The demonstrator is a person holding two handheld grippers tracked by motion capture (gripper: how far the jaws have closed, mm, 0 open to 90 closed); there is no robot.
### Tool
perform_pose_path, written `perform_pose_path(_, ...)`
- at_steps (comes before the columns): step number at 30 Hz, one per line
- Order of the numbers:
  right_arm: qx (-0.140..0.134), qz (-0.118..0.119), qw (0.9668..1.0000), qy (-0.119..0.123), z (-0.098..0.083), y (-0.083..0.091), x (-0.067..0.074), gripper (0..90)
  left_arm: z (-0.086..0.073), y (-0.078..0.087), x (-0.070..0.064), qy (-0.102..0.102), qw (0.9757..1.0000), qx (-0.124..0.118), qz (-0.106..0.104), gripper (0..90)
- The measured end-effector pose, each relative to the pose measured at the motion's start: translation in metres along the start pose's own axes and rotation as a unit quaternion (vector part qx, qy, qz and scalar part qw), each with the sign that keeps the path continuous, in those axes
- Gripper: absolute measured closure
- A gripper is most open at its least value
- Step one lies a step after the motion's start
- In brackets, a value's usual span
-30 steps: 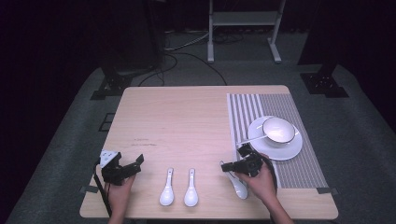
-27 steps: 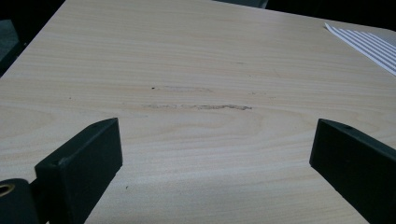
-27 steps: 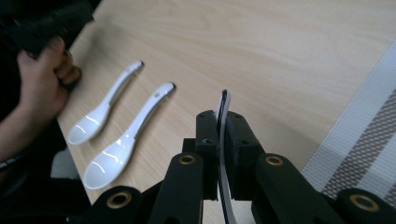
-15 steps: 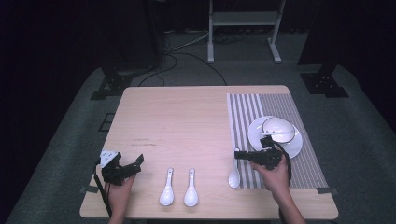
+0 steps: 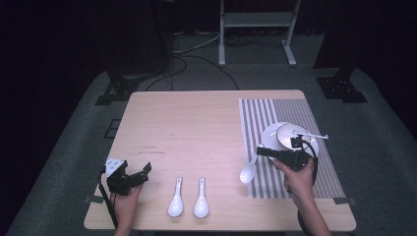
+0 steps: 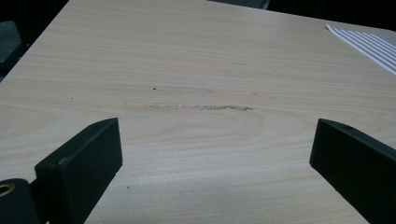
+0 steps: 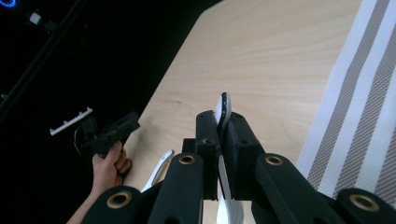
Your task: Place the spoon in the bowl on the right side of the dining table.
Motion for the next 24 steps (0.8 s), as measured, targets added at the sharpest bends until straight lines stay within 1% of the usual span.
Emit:
perform_pose_path(1,-0.006,0.000,1.0000,0.001,0.003,0.003,0.001,84.7,0.000,0.000,0.000,-0.001,1.0000,0.000,0.000,1.2)
perform_pose_path(2,-0.006,0.000,1.0000,0.001,0.003,0.003,0.001,84.7,0.000,0.000,0.000,-0.001,1.0000,0.000,0.000,1.2)
perform_pose_path(3,-0.020,0.001,0.9998,0.001,0.010,0.011,0.002,84.7,0.000,0.000,0.000,-0.001,1.0000,0.000,0.001,1.2)
perform_pose_path(6,-0.033,0.002,0.9994,0.001,0.018,0.019,0.003,84.7,0.000,0.000,0.000,-0.001,1.0000,-0.001,0.002,1.2)
perform_pose_path(15,-0.070,-0.014,0.9973,-0.012,0.049,0.044,-0.002,85.1,0.000,0.000,0.000,0.000,1.0000,0.000,0.001,1.2)
perform_pose_path(20,-0.101,-0.025,0.9943,-0.022,0.066,0.060,-0.007,85.1,0.000,0.000,0.001,0.000,1.0000,-0.001,0.001,1.2)
perform_pose_path(24,-0.133,-0.044,0.9899,-0.023,0.077,0.071,-0.013,85.3,0.000,0.000,0.000,0.000,1.0000,-0.003,0.002,1.2)
Point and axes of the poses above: each handheld gripper's, and its own axes: y roughly backward along the jaws, z roughly out of its top, x roughly to its left, the point moved 8 cm from there along -y, roughly forward along the jaws, and after that the axes turned 1 degree about -x, right-handed, at the moved point
